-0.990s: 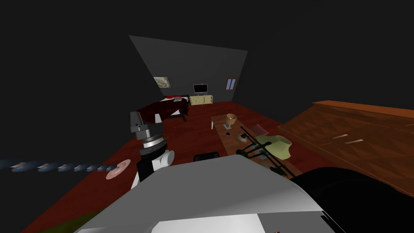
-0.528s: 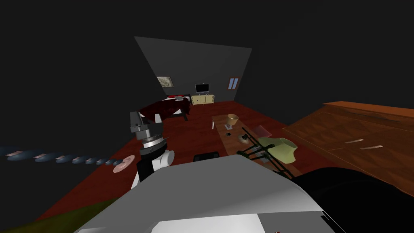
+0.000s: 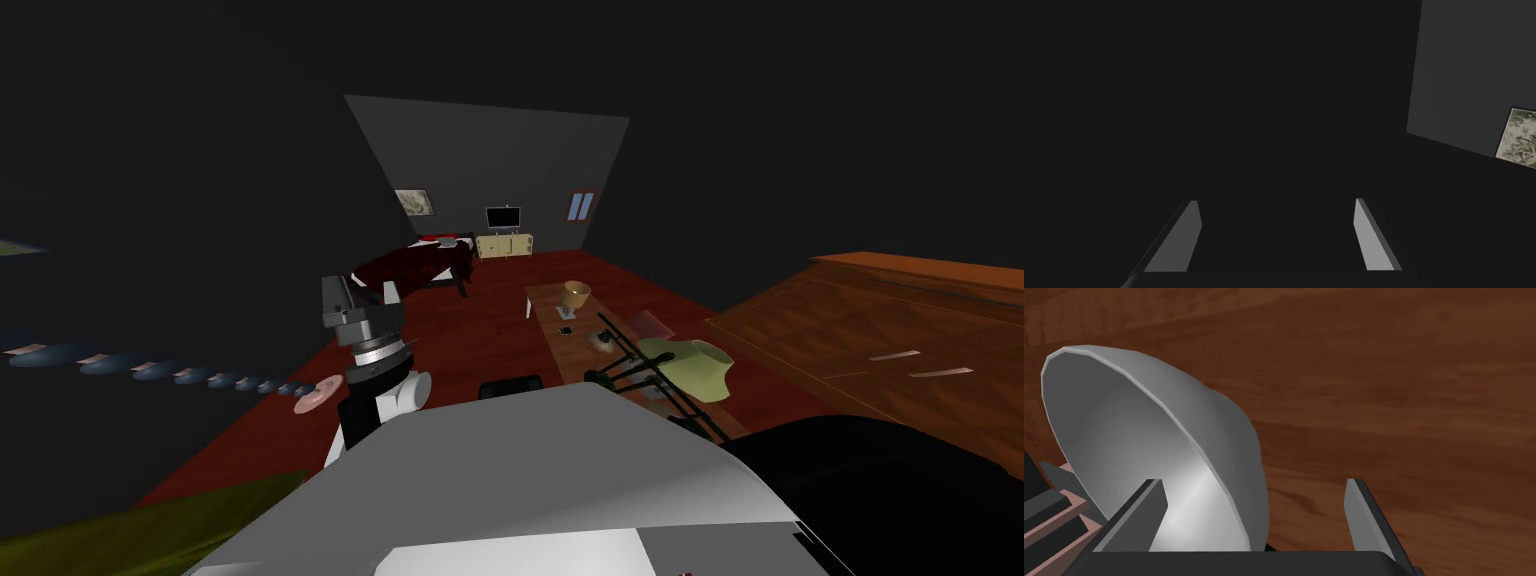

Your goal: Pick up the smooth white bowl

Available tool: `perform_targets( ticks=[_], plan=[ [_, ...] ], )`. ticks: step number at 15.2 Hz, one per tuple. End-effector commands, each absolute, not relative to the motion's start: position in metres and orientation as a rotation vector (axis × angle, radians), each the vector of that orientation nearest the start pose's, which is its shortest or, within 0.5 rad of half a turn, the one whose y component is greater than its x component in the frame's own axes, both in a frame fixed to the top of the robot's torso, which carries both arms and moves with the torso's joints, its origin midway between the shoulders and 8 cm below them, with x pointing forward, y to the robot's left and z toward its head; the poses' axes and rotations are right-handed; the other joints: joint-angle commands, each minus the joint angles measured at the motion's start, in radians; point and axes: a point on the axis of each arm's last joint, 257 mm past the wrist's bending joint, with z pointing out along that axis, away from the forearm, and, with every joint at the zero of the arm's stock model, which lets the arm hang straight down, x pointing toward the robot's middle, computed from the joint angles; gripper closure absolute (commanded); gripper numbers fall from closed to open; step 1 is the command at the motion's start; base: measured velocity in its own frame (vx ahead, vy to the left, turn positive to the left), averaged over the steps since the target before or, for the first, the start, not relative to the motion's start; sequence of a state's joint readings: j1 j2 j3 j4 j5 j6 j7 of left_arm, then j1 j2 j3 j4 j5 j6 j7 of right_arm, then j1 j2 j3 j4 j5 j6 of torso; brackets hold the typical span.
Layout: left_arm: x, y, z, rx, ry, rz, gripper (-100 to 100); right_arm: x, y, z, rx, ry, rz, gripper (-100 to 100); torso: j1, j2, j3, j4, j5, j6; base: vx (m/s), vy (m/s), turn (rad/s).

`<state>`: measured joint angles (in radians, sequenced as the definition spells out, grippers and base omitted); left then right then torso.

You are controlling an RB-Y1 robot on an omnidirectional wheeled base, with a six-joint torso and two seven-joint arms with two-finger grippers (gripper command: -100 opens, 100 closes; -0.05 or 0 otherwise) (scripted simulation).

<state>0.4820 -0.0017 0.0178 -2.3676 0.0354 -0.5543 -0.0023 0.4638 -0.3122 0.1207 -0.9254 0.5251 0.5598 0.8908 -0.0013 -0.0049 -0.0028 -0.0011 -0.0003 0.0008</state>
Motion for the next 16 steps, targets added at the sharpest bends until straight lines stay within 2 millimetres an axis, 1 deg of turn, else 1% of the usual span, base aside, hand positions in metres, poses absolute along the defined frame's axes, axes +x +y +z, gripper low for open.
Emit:
perform_targets(
  ticks=[1,5,15,16],
  plan=[
    [0.313,0.281,0.078,-0.547,0.478,-1.345,0,-0.013,-0.482,-0.628,0.193,3.003,-0.822,100,0.0,0.0,0.0,0.0,0.0,0.0,-0.011,-0.002,0.0],
    [0.313,0.281,0.078,-0.547,0.478,-1.345,0,-0.013,-0.482,-0.628,0.192,3.004,-0.821,100,0.0,-0.002,-0.001,0.0,0.0,0.0,-0.001,0.0,0.0],
    [0.313,0.281,0.078,-0.547,0.478,-1.345,0,-0.027,-0.474,-0.61,0.136,3.013,-0.818,100,0.002,-0.006,-0.003,-0.001,0.002,0.001,0.048,0.005,-0.055],
    [0.313,0.281,0.078,-0.547,0.478,-1.345,0,-0.025,-0.474,-0.613,0.147,3.01,-0.816,100,0.002,-0.006,-0.004,-0.001,0.002,0.001,0.034,0.003,-0.024]
  ],
)
